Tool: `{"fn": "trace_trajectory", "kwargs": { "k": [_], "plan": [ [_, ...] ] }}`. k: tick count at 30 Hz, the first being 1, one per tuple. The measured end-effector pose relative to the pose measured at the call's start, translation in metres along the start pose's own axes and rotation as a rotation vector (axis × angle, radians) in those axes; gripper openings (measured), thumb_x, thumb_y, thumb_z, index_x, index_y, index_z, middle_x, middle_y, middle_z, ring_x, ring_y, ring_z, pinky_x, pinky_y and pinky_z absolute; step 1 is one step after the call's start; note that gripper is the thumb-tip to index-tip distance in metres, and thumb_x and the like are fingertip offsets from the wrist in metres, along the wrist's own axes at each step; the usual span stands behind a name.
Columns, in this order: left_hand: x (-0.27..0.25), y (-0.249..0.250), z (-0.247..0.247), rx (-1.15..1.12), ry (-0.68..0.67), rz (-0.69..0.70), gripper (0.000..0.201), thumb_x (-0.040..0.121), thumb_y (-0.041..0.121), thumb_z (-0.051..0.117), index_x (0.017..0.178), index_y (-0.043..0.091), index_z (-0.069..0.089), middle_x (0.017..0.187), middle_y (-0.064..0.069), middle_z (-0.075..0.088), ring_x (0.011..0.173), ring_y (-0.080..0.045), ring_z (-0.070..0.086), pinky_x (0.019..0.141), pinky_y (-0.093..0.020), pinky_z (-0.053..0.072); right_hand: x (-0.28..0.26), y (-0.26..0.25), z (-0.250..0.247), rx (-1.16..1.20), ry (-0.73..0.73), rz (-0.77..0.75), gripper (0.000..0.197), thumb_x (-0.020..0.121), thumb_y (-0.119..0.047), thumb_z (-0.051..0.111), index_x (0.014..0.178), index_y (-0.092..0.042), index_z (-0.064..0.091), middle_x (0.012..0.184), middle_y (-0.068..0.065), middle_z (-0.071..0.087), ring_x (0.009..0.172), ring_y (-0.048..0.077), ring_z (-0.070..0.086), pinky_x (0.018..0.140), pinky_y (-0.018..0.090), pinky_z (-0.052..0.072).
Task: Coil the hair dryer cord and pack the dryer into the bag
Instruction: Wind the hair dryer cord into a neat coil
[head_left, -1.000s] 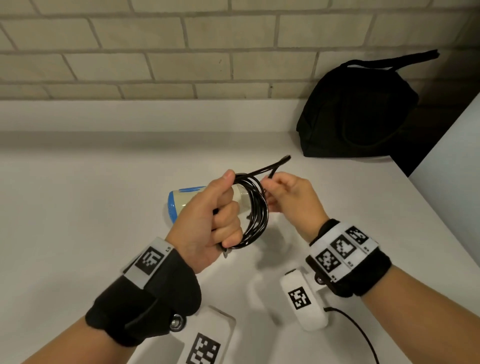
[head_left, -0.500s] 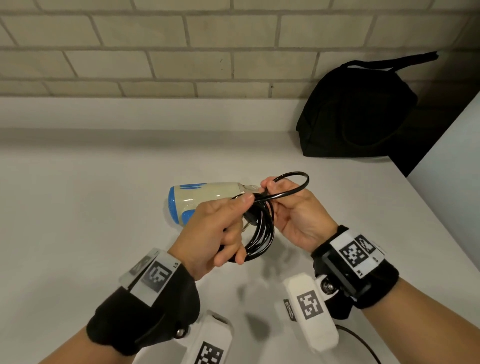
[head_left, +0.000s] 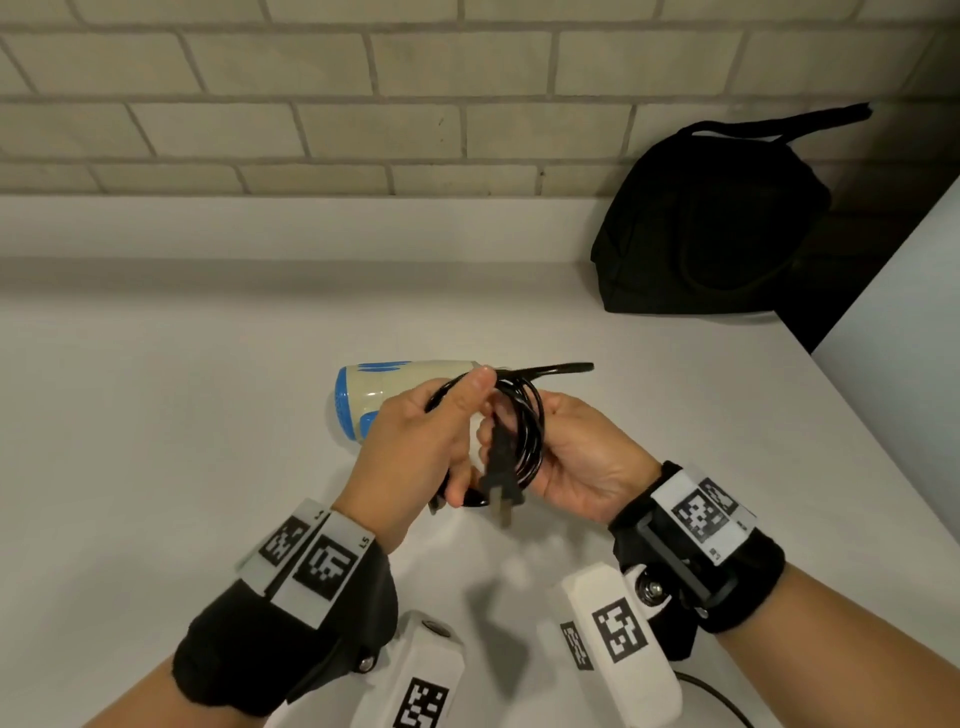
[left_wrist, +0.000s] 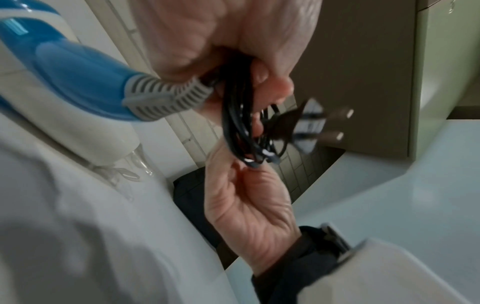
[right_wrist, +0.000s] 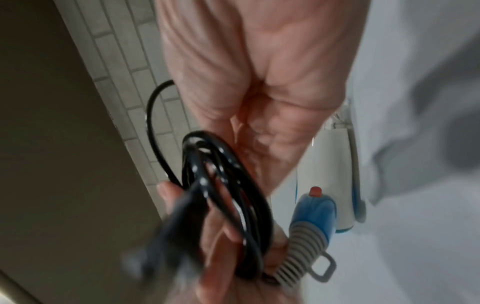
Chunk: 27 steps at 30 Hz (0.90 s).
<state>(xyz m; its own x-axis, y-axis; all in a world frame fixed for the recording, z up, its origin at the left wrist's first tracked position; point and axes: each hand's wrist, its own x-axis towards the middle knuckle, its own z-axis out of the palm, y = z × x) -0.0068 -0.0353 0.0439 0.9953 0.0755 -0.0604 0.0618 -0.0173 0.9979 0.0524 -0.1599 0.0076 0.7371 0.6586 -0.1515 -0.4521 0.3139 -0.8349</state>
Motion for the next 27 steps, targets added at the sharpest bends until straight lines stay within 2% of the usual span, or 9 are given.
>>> {"fn": "trace_trajectory", "kwargs": {
  "k": [5,11,14,17,19,21,24,26,27],
  "plan": [
    [0.001,-0.006,0.005,0.040,0.091,0.008,0.034,0.086,0.036,0.047,0.053,0.026,0.046,0.028,0.006,0.039,0.025,-0.005,0.035,0.031,-0.011,0.030,-0.007,0.003,-0.005,-0.198,-0.249,0.068,0.017,0.065,-0.035,0.065,0.068,-0.020,0.071,0.069,-0.001,0.073,0.072,0.012,0.067,0.073,0.022,0.053],
    [0.003,-0.021,0.012,0.102,0.122,0.033,0.026,0.083,0.037,0.052,0.061,0.025,0.059,0.051,0.007,0.056,0.037,-0.002,0.049,0.042,-0.012,0.043,-0.004,0.007,-0.011,-0.310,-0.278,0.153,0.037,0.045,-0.051,0.081,0.068,-0.023,0.073,0.072,-0.009,0.072,0.078,0.006,0.065,0.079,0.021,0.050],
    [0.004,-0.021,0.013,0.127,0.018,0.014,0.020,0.086,0.033,0.050,0.072,0.028,0.063,0.051,0.015,0.065,0.050,0.004,0.059,0.050,-0.007,0.045,-0.006,0.012,-0.014,-0.389,-0.260,0.170,0.035,0.046,-0.051,0.081,0.068,-0.025,0.071,0.068,-0.011,0.069,0.072,0.004,0.062,0.080,0.024,0.046],
    [0.003,-0.016,0.014,0.041,-0.038,-0.042,0.018,0.086,0.028,0.050,0.078,0.019,0.063,0.052,0.011,0.067,0.044,0.000,0.058,0.045,-0.010,0.044,-0.009,0.014,-0.016,-0.396,-0.129,0.167,0.019,0.056,-0.041,0.073,0.071,-0.030,0.069,0.067,-0.013,0.067,0.072,0.004,0.057,0.083,0.032,0.039],
    [0.003,-0.018,0.014,0.005,0.001,-0.038,0.019,0.084,0.033,0.051,0.080,0.020,0.064,0.069,0.003,0.073,0.048,-0.001,0.058,0.046,-0.013,0.044,-0.013,0.008,-0.015,-0.458,-0.089,0.151,0.011,0.066,-0.033,0.070,0.076,-0.030,0.069,0.072,-0.010,0.065,0.068,0.005,0.054,0.067,0.020,0.045],
    [0.004,-0.019,0.014,-0.035,0.075,-0.052,0.025,0.078,0.045,0.051,0.081,0.023,0.063,0.076,-0.001,0.074,0.048,-0.005,0.053,0.042,-0.019,0.039,-0.018,-0.001,-0.017,-0.562,0.082,0.048,0.011,0.077,-0.013,0.068,0.084,-0.021,0.065,0.075,0.003,0.062,0.061,0.009,0.053,0.052,0.015,0.044],
    [0.006,-0.015,0.013,-0.090,0.148,-0.046,0.020,0.084,0.038,0.050,0.080,0.022,0.061,0.064,0.007,0.069,0.044,-0.005,0.047,0.033,-0.012,0.030,-0.042,-0.014,-0.013,-0.814,0.395,-0.354,0.023,0.081,-0.006,0.061,0.090,-0.026,0.055,0.075,-0.002,0.056,0.057,0.014,0.050,0.058,0.020,0.044],
    [0.008,-0.013,0.016,-0.093,0.146,-0.005,0.020,0.087,0.034,0.048,0.080,0.020,0.060,0.063,0.008,0.068,0.042,-0.003,0.047,0.034,-0.008,0.031,-0.066,-0.024,0.003,-1.097,0.293,-0.539,0.022,0.076,-0.028,0.062,0.095,-0.034,0.052,0.081,-0.010,0.054,0.065,0.010,0.051,0.062,0.017,0.044],
    [0.009,-0.014,0.018,-0.096,0.146,0.010,0.020,0.087,0.035,0.048,0.080,0.020,0.060,0.063,0.008,0.068,0.042,-0.002,0.048,0.034,-0.007,0.032,-0.076,-0.026,0.013,-1.263,0.186,-0.499,0.029,0.073,-0.042,0.061,0.099,-0.039,0.049,0.086,-0.017,0.051,0.073,0.004,0.051,0.066,0.015,0.043]
  ]
}}
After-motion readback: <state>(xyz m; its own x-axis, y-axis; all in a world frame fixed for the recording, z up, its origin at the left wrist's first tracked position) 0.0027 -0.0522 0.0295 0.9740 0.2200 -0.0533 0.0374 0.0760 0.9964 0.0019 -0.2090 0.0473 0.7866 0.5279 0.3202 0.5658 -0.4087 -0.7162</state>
